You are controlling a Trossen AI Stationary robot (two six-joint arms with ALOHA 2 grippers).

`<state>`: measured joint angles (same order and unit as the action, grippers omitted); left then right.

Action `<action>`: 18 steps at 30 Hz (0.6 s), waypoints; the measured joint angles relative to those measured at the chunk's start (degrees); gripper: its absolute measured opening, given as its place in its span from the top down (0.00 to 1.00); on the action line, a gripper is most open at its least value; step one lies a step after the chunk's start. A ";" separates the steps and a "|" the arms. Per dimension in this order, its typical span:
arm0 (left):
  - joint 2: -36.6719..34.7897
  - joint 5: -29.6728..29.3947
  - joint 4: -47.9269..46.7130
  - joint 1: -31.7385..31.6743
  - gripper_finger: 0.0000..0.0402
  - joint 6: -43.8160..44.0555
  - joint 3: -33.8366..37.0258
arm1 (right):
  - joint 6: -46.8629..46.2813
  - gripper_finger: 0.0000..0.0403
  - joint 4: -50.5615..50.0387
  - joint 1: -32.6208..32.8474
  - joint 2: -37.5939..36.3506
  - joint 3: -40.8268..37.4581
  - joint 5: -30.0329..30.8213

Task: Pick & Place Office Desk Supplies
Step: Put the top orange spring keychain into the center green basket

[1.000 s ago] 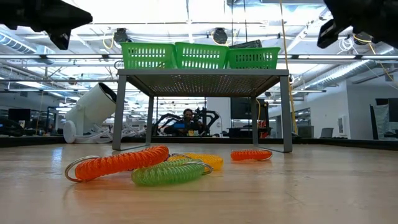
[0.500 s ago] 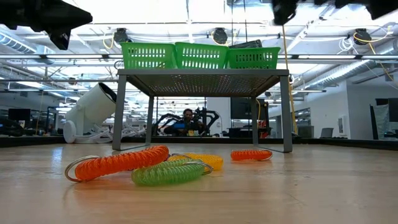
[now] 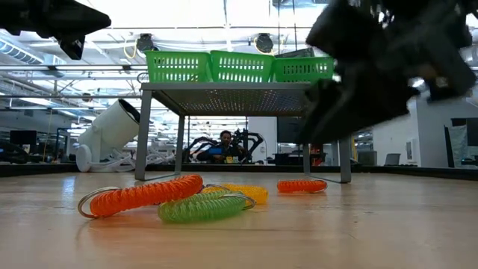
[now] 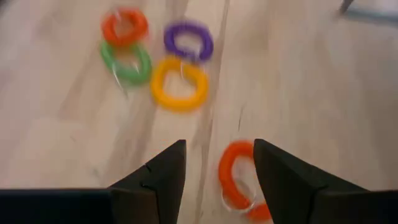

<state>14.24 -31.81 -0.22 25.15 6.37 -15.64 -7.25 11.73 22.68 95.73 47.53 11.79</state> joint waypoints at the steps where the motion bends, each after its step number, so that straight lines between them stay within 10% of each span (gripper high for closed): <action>1: 0.00 0.01 0.04 0.00 0.91 0.00 -0.02 | -0.01 0.56 0.07 0.00 1.10 0.00 -0.03; 18: 0.00 0.00 0.02 0.00 0.91 0.01 -0.02 | -3.20 0.70 0.06 -2.55 8.96 0.22 -1.57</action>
<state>14.24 -31.81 -0.21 25.15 6.38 -15.66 -10.46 11.78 20.13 104.68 47.75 10.22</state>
